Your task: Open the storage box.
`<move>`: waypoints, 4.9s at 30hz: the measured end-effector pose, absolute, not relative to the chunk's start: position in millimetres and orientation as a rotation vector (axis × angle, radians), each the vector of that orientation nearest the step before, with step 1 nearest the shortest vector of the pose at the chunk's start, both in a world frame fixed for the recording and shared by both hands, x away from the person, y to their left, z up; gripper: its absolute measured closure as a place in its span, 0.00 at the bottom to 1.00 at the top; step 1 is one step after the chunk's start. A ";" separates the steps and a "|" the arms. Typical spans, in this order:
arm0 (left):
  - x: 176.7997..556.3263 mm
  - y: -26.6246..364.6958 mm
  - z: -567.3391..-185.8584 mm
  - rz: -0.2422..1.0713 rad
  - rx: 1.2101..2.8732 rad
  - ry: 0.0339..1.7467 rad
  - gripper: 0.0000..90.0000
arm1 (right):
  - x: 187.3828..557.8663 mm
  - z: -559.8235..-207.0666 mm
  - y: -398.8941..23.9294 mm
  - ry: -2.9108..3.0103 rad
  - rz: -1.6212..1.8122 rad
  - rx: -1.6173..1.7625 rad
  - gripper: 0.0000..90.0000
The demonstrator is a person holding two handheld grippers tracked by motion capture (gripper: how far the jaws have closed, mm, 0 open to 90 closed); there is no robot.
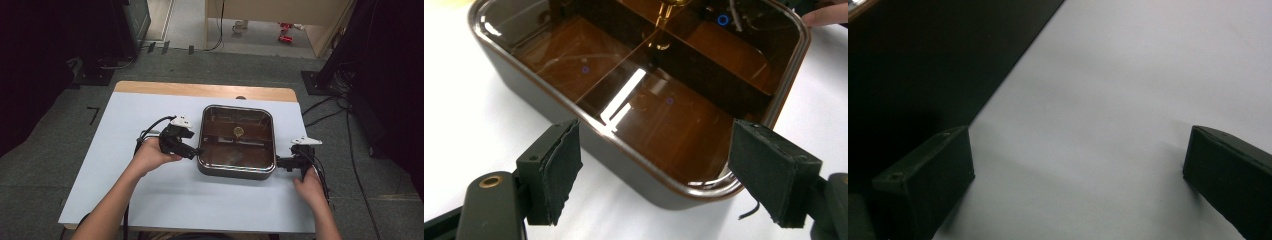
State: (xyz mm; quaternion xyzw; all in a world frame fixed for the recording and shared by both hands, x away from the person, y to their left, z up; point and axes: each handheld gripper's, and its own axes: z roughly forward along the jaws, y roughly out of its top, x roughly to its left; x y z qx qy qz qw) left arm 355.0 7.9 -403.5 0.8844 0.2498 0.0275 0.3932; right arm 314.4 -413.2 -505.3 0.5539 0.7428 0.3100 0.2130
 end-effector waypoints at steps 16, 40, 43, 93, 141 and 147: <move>374.5 -25.3 -394.9 0.064 2.258 0.645 0.27 | 314.4 -505.2 -413.3 2.062 0.861 1.538 0.00; 385.5 -53.3 -403.8 0.106 2.212 0.508 0.36 | 314.6 -505.2 -413.4 2.064 0.860 1.538 0.00; 386.2 -59.5 -408.6 0.128 2.215 0.476 0.39 | 314.6 -505.2 -413.3 2.064 0.860 1.538 0.00; 397.5 -99.7 -403.5 0.068 2.180 0.499 0.66 | 314.2 -505.2 -413.0 2.063 0.859 1.535 0.00; 385.8 58.4 -375.4 0.172 2.077 0.811 0.66 | 314.7 -505.3 -413.6 2.065 0.862 1.536 0.00; 393.9 78.8 -380.7 0.200 2.063 0.874 0.66 | 314.7 -505.2 -413.5 2.064 0.862 1.537 0.00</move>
